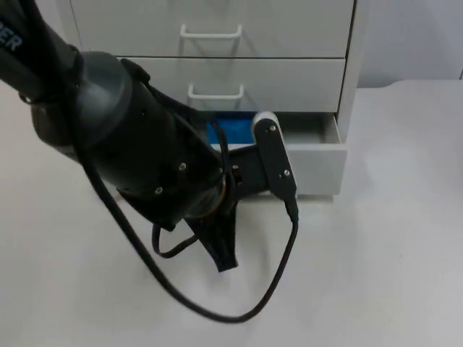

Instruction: Open the drawer with the left hand, place the block into the drawer with the right hand, then close the drawer with the left hand.

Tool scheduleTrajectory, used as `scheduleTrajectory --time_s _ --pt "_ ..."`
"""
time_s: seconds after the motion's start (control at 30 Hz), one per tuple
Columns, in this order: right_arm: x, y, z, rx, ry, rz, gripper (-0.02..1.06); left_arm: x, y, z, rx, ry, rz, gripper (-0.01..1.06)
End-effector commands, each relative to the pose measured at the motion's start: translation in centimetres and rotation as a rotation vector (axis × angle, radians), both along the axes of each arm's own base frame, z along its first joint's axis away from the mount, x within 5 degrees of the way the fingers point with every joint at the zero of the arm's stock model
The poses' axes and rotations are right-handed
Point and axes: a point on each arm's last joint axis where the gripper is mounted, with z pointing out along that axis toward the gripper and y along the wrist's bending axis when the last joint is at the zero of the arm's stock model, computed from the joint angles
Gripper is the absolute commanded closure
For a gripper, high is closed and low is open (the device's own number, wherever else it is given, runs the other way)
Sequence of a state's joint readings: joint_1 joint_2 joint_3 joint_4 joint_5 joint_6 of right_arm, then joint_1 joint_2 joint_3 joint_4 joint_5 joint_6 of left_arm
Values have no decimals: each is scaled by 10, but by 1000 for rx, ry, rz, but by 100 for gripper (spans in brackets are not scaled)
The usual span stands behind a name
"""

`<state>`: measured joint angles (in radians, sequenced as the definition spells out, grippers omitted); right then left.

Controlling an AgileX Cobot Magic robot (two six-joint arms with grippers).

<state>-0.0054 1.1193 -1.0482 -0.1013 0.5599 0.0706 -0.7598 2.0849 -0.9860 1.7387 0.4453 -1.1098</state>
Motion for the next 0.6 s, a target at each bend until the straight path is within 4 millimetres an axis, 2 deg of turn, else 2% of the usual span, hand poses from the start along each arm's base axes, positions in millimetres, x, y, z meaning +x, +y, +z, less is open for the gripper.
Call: scheduleTrajectory --time_s 0.0,0.37,0.57 --pt "-2 -1 1 -3 -14 -2 0 9 -1 8 -17 -54 46 105" --pt "-2 -1 1 -3 -14 -2 0 36 -5 14 -77 -97 105 105" --pt "-2 -1 1 -3 -14 -2 0 49 7 17 -101 -106 157 105"
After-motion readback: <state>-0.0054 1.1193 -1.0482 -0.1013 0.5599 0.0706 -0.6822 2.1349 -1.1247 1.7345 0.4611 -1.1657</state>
